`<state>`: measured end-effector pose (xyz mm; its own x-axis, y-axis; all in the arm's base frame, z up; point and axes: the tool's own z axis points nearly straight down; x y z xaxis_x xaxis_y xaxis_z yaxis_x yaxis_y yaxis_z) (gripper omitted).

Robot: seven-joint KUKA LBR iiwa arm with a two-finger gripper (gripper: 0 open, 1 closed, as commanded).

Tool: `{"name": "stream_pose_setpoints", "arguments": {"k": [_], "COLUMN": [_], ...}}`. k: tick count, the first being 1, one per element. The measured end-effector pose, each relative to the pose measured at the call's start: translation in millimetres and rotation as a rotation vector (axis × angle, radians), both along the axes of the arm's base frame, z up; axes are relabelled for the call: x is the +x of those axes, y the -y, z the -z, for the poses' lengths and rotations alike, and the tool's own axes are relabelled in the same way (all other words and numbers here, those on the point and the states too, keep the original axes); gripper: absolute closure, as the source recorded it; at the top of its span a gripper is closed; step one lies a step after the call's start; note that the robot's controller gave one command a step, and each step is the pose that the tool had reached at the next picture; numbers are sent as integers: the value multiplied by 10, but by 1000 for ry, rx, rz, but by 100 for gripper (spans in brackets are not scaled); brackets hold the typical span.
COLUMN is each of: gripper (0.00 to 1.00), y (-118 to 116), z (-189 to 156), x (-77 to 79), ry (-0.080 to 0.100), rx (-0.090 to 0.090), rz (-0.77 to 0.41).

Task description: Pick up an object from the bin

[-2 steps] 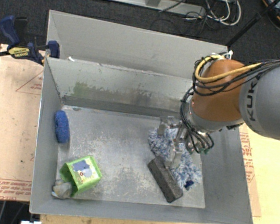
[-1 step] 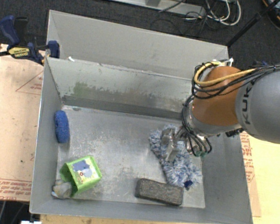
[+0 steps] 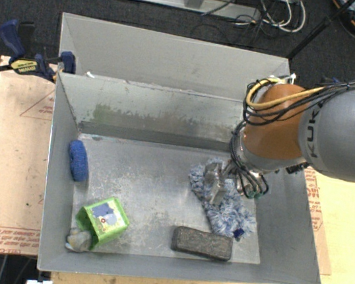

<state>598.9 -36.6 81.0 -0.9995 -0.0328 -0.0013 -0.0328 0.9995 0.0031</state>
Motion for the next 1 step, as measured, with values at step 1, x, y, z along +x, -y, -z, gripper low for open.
{"name": "stream_pose_setpoints", "arguments": {"k": [1], "gripper": [100], "y": [178], "z": [-1677], "x": [255], "ry": [7], "rx": [-4], "rz": [-47]}}
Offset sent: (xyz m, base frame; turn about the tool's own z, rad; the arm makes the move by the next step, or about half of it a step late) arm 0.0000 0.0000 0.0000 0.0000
